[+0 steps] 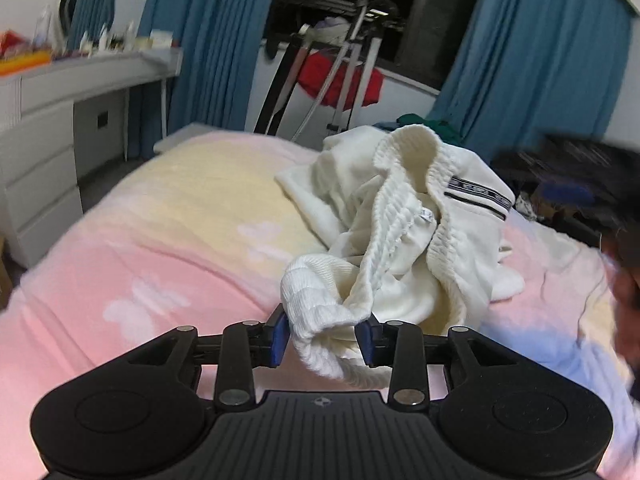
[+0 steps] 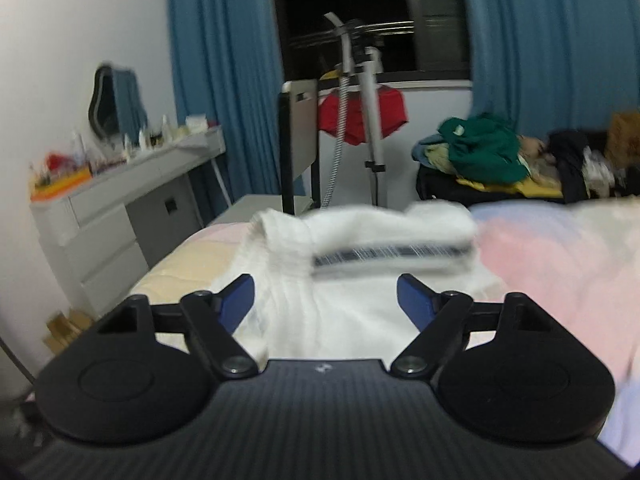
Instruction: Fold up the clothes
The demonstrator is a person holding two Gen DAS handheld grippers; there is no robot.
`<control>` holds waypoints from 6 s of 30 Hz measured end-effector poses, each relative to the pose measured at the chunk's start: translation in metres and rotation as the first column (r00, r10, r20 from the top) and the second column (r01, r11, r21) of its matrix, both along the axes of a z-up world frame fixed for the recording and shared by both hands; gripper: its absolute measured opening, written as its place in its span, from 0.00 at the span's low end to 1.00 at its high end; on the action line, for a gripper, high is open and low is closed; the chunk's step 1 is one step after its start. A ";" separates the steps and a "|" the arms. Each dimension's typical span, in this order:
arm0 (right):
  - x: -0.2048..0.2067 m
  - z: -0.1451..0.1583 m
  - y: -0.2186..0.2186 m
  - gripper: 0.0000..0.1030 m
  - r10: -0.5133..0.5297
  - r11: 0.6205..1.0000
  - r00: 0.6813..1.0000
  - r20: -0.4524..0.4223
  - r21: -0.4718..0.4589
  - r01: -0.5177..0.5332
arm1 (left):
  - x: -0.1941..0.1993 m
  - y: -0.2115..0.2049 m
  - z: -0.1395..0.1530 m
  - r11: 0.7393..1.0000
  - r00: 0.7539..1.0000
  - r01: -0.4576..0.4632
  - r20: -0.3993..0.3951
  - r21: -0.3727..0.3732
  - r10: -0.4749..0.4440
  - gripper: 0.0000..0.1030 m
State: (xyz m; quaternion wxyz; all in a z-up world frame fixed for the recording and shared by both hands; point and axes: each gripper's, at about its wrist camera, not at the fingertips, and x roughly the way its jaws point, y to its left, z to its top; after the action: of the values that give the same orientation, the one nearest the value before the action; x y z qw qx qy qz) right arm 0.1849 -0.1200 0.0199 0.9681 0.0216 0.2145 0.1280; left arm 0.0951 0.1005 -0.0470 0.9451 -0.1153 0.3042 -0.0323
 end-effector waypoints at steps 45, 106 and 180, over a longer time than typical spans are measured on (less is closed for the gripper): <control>-0.110 -0.104 -0.139 0.16 -0.343 0.922 0.878 -0.335 0.056 0.382 | -0.037 -0.084 -0.040 0.814 0.972 0.162 0.054 0.558 -0.231 0.68; -0.106 -0.095 0.184 0.18 0.280 0.929 0.948 -0.151 0.291 -0.228 | 0.092 0.289 0.048 0.883 0.910 -0.407 0.026 0.233 0.413 0.57; -0.050 -0.090 -0.195 0.87 -0.205 0.843 0.954 -0.221 0.456 0.287 | 0.329 -0.138 0.006 0.899 0.999 0.029 -0.034 0.436 -0.016 0.80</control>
State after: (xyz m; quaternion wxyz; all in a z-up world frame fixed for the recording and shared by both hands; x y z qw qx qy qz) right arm 0.1347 -0.3147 -0.0705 0.9193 0.3001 0.2498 0.0498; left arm 0.4244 -0.0373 -0.0412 0.9419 0.1024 0.3187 0.0274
